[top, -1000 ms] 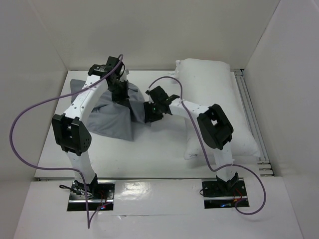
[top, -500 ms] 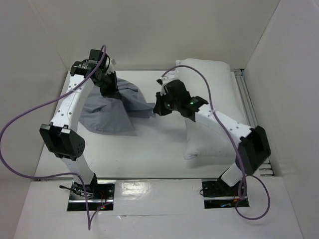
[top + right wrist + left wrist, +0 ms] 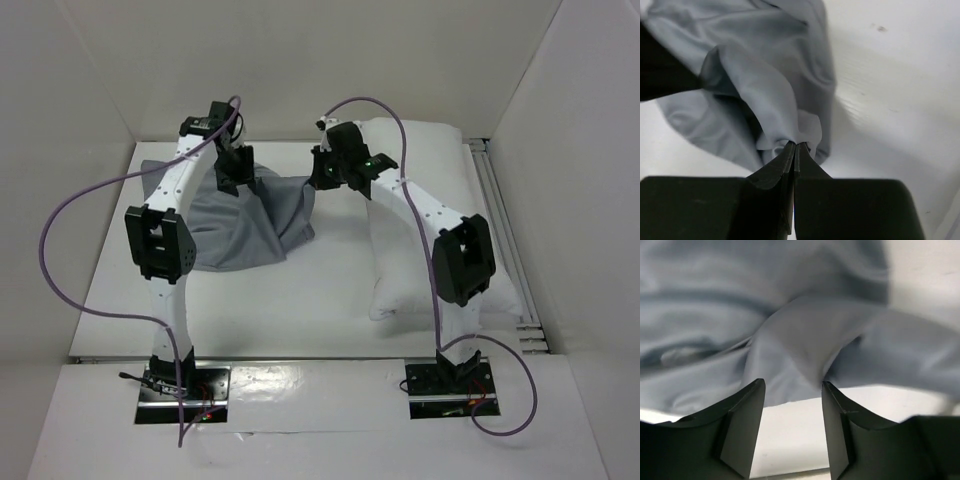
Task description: Put the pillow into the pillowcase
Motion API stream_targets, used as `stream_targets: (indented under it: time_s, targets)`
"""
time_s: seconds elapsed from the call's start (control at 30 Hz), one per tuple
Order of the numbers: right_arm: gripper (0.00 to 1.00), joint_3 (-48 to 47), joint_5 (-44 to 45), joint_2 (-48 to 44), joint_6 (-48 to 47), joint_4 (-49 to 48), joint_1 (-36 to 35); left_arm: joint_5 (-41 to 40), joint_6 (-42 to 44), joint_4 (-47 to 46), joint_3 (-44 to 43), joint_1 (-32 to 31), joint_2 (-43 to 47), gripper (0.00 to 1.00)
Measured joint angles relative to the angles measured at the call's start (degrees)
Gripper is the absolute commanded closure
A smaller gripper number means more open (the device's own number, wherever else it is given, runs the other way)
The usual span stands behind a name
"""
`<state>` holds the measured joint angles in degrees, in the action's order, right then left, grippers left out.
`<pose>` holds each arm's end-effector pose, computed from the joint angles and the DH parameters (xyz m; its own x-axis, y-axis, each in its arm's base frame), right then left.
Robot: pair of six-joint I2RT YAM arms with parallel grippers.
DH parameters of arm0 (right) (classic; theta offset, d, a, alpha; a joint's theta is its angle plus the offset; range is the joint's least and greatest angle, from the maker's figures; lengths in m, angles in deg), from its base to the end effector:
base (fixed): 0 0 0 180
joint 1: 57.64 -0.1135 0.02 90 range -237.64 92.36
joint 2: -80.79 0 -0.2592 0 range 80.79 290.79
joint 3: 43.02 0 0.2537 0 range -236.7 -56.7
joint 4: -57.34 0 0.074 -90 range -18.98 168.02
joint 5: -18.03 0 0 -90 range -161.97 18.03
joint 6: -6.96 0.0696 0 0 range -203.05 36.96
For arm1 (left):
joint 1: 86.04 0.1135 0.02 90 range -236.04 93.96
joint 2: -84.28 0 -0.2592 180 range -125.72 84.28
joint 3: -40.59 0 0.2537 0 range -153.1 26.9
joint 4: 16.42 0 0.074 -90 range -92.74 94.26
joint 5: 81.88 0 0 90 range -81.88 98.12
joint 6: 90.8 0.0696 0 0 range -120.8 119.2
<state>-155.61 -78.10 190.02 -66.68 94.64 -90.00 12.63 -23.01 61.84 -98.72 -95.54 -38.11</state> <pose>0.3993 0.2618 0.2932 -0.6235 -0.0635 -0.7792 -0.4496 0.8445 0.2909 0.4630 -0.0830 0.2804 -0.8775 -0.2352 -0.4179 -0.1404 0.9593 -0.2452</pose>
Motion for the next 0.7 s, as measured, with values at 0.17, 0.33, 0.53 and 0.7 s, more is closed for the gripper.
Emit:
stream_targets:
  time_s: [0.17,0.33,0.53,0.7]
  targets:
    - [1.00,-1.03,0.02,3.54,-0.68,3.72,2.19,-3.06,-0.44,-0.37,13.64,0.87,5.90,0.42]
    - [1.00,-1.01,-0.81,2.51,-0.90,3.89,2.14,-3.48,-0.76,-2.95,26.23,-3.26,17.64,0.43]
    - [1.00,0.24,-1.57,1.42,-1.03,3.96,2.14,-2.86,-4.13,-8.20,36.98,-14.86,21.16,0.31]
    - [1.00,2.03,-1.81,0.22,-1.05,3.93,2.29,-5.86,-8.26,-14.78,41.94,-19.43,17.42,0.23]
